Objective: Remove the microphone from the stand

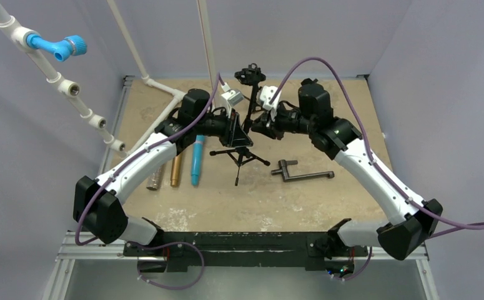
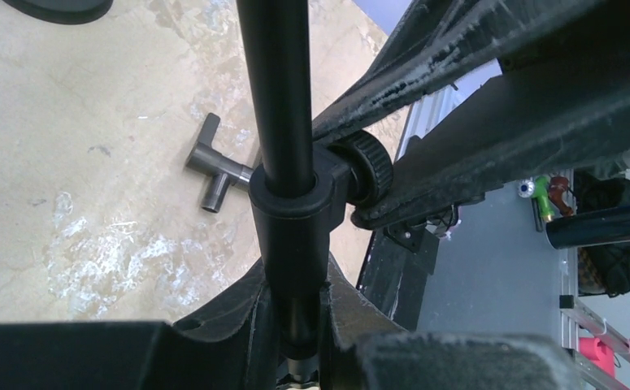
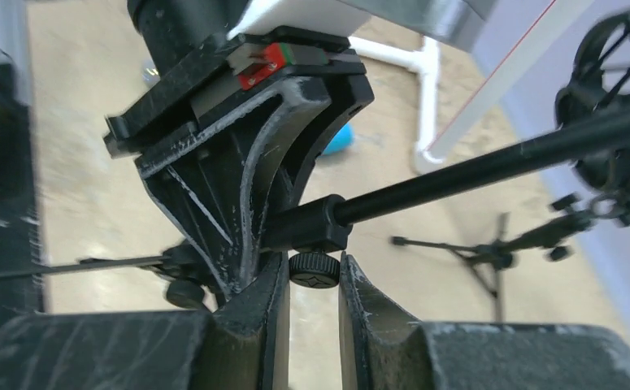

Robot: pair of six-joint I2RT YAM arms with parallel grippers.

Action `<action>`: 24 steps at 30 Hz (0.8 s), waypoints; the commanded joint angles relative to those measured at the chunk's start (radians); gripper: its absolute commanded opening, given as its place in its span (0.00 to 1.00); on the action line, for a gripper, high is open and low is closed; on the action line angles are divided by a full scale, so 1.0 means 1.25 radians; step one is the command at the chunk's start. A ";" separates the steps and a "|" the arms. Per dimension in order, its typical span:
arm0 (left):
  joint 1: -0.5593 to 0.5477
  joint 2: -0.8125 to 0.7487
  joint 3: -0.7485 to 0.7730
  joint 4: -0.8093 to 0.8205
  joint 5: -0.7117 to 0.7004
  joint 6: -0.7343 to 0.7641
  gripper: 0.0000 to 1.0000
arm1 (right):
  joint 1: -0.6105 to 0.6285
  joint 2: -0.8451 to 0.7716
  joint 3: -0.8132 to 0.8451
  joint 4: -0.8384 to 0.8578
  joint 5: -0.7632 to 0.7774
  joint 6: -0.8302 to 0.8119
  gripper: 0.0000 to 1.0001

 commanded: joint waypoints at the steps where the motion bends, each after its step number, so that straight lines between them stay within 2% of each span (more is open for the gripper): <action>1: -0.007 -0.017 0.022 0.105 0.081 -0.018 0.00 | 0.045 -0.009 0.019 -0.110 0.267 -0.312 0.10; 4: -0.006 -0.014 0.024 0.107 0.086 -0.020 0.00 | 0.069 -0.012 -0.002 -0.094 0.343 -0.354 0.23; 7: -0.006 -0.011 0.028 0.105 0.086 -0.018 0.00 | 0.077 -0.017 -0.028 -0.078 0.351 -0.338 0.39; 13: 0.000 -0.008 0.025 0.099 0.078 -0.006 0.00 | 0.077 -0.040 -0.041 -0.092 0.319 -0.270 0.48; 16: 0.003 -0.008 0.022 0.097 0.069 0.000 0.00 | 0.067 -0.051 -0.013 -0.125 0.249 -0.224 0.51; 20: 0.005 -0.010 0.024 0.084 0.045 0.016 0.00 | 0.026 -0.061 0.030 -0.150 0.086 -0.120 0.55; 24: 0.005 -0.014 0.025 0.074 0.035 0.034 0.00 | -0.036 -0.063 0.060 -0.121 -0.064 0.047 0.62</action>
